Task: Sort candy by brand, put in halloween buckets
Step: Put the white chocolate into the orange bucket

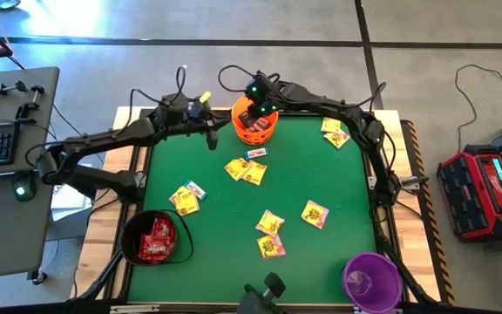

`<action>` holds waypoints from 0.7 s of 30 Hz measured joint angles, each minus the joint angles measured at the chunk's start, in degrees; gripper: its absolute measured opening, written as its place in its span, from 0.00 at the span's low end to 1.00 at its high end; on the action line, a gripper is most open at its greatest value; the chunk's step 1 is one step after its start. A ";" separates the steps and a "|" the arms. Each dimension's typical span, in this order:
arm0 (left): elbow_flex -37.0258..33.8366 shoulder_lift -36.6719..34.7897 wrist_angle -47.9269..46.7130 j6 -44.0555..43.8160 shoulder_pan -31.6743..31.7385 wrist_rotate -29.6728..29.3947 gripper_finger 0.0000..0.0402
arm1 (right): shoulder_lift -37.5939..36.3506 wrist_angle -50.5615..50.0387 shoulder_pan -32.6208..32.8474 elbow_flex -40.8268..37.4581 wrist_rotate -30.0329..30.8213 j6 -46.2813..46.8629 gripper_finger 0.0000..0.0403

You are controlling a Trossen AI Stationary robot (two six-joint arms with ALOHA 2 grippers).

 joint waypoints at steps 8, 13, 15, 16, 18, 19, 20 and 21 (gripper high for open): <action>0.00 -7.65 -10.77 4.45 0.05 0.85 0.00 | -5.59 3.45 -0.40 -0.20 -0.88 -3.17 0.01; 0.00 -10.69 -18.43 6.99 0.09 3.21 0.00 | -6.40 8.55 0.54 -1.87 -2.21 -5.46 0.00; 0.00 -11.75 -22.54 8.90 -0.06 3.58 0.00 | -6.40 12.43 1.51 -3.73 -3.54 -5.36 0.00; 0.00 -12.11 -24.19 9.63 -0.09 3.89 0.00 | -6.40 14.41 2.06 -4.94 -3.99 -4.86 0.00; 0.00 -12.89 -27.50 10.61 -0.09 4.36 0.00 | -6.40 16.28 3.27 -6.97 -4.63 -4.59 0.00; 0.00 -13.28 -28.77 10.88 -0.09 4.63 0.00 | -6.42 17.01 3.93 -7.99 -4.63 -4.65 0.00; 0.00 -13.72 -29.66 10.95 -0.09 5.09 0.00 | -6.40 18.06 4.69 -8.89 -4.63 -4.67 0.00; 0.00 -13.98 -30.58 10.96 -0.08 5.99 0.00 | -6.71 18.73 5.39 -9.67 -4.67 -4.63 0.00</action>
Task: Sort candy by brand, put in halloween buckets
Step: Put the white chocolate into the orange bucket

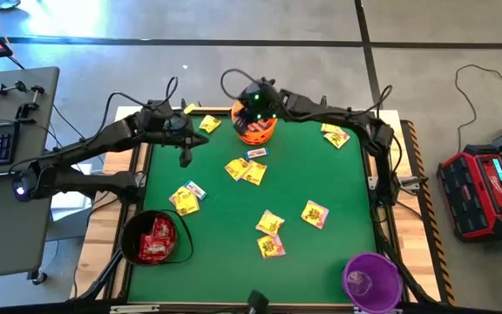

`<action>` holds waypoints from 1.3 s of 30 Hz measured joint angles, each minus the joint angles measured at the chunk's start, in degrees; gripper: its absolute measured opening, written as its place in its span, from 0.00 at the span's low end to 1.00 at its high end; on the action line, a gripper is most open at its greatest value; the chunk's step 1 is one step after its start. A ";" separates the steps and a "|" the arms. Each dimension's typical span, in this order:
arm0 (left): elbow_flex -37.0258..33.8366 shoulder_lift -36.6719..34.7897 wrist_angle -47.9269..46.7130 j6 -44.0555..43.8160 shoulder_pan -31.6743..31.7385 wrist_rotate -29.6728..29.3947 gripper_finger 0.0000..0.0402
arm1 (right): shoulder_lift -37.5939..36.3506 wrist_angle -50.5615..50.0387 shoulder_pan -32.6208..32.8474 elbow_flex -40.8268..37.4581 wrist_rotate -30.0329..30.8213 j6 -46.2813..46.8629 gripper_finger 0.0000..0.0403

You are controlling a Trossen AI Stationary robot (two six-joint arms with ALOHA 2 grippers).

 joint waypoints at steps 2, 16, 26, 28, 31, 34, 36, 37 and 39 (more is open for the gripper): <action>0.00 -0.50 -1.44 0.05 0.00 2.26 0.00 | -0.58 1.10 1.57 -1.24 0.10 -0.02 0.00; -0.04 -1.16 -12.84 6.70 -1.36 8.01 0.00 | -21.96 11.81 6.86 -25.37 5.64 3.47 0.00; -4.06 -1.16 -12.70 7.01 -4.43 10.39 0.00 | -40.84 14.48 15.87 -44.76 21.46 10.63 0.00; -5.30 -1.14 -12.87 7.02 -5.07 10.36 0.00 | -43.44 14.52 17.24 -46.81 21.90 10.67 0.00; -6.56 -1.14 -12.64 7.07 -6.16 10.33 0.00 | -46.17 13.29 18.63 -48.69 21.79 11.21 0.00; -7.71 -1.14 -12.67 7.11 -7.26 10.30 0.00 | -47.33 11.86 19.50 -49.62 21.58 13.24 0.00; -8.27 -1.12 -13.07 7.27 -8.19 10.11 0.00 | -47.43 10.87 19.59 -49.76 21.58 14.14 0.00; -8.54 -1.14 -13.09 7.62 -8.67 10.07 0.00 | -47.38 10.26 19.59 -49.76 21.55 14.50 0.00; -8.78 -1.12 -13.59 8.36 -9.83 8.83 0.00 | -47.36 9.30 19.57 -49.80 21.55 14.58 0.00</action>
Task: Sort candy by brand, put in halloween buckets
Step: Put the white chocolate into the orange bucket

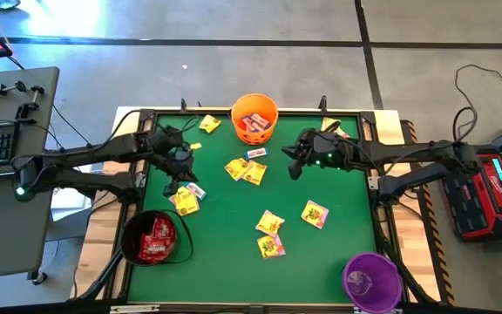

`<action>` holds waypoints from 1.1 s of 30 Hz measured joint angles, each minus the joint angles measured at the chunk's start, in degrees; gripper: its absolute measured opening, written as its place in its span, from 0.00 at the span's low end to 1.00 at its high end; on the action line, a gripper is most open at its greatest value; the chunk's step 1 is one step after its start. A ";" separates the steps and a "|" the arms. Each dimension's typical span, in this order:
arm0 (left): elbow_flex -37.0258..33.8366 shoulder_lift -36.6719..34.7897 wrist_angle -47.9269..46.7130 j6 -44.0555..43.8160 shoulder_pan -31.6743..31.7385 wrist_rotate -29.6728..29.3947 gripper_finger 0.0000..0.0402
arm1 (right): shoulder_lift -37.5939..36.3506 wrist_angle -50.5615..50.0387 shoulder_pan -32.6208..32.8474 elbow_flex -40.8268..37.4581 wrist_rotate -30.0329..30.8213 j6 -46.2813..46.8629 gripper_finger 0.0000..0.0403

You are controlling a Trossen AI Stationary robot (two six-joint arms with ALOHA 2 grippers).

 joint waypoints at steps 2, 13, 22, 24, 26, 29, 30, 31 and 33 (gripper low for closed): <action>-0.01 0.10 -0.29 0.23 -1.18 -3.41 0.01 | 0.00 0.03 -0.24 0.00 0.10 -0.02 0.00; 0.39 7.28 -3.14 -6.44 -0.79 -11.87 0.17 | 0.02 -0.03 -1.81 0.00 0.89 0.02 0.00; 0.34 19.17 -4.12 -25.95 3.90 -8.43 0.29 | 0.02 -0.05 -1.79 0.00 0.86 0.61 0.00; 0.34 21.59 -4.92 -29.66 4.47 -8.68 0.33 | 0.02 -0.05 -1.79 0.00 0.85 0.59 0.00; 0.34 23.59 -5.86 -32.41 4.82 -9.75 0.36 | 0.02 -0.08 -1.79 0.00 0.83 0.57 0.00; 0.34 25.96 -6.06 -35.44 4.82 -13.38 0.40 | 0.02 -0.08 -1.79 0.00 0.83 0.57 0.00; 0.34 26.69 -6.21 -36.41 4.82 -14.04 0.42 | 0.02 -0.08 -1.79 0.00 0.83 0.59 0.00; 0.34 27.35 -6.23 -37.19 4.83 -14.32 0.43 | 0.02 -0.08 -1.79 0.00 0.83 0.70 0.00; 0.34 28.55 -6.55 -38.61 4.82 -14.39 0.45 | 0.02 -0.08 -1.79 0.00 0.81 1.02 0.00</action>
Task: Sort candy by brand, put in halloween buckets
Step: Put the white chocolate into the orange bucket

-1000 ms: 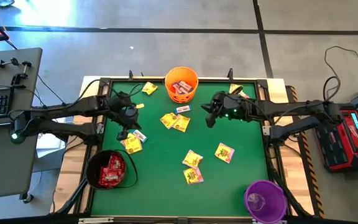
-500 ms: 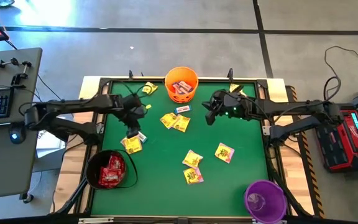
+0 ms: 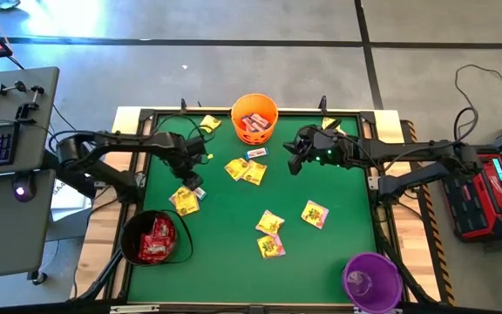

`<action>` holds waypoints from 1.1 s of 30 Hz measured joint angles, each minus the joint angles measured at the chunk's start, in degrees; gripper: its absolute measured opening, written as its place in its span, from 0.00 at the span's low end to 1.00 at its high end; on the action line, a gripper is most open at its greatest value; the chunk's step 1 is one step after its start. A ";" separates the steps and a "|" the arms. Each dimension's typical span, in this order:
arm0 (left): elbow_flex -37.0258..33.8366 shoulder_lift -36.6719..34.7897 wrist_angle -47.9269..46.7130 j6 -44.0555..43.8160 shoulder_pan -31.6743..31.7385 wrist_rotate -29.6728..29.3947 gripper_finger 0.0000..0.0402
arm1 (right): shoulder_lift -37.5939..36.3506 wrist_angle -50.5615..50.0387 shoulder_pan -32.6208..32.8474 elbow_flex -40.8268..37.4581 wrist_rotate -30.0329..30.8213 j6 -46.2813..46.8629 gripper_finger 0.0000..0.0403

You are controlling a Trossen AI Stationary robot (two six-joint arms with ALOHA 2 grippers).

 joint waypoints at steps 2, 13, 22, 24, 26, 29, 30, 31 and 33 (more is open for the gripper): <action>0.00 1.38 -0.70 -1.35 0.00 -0.19 0.46 | 0.00 -0.03 0.00 0.00 0.00 0.01 0.00; -0.28 5.53 -0.36 -1.23 0.02 2.95 0.42 | 0.03 -1.66 -0.01 0.02 0.00 0.02 0.00; -0.35 5.55 1.00 7.37 -0.03 4.51 0.13 | 0.04 -2.18 0.00 0.02 0.13 0.03 0.00; -0.37 5.53 1.42 8.98 -0.04 4.60 0.06 | 0.04 -2.49 0.00 0.03 0.68 0.03 0.00; -0.35 5.53 2.67 10.89 -0.02 4.55 0.02 | 0.04 -2.54 0.00 0.04 1.45 0.03 0.00; -0.45 4.99 4.43 13.61 -0.04 3.78 0.01 | 0.04 -2.56 -0.02 0.04 2.10 0.03 0.00; -0.49 4.70 5.04 14.11 -0.04 3.40 0.01 | 0.04 -2.58 -0.02 0.04 2.10 0.03 0.00; -0.29 4.13 5.51 14.26 -0.04 3.12 0.00 | 0.04 -2.60 -0.02 0.04 2.10 0.03 0.00; 0.23 2.90 5.63 14.31 0.09 2.32 0.00 | 0.04 -2.64 -0.02 0.04 2.10 0.03 0.00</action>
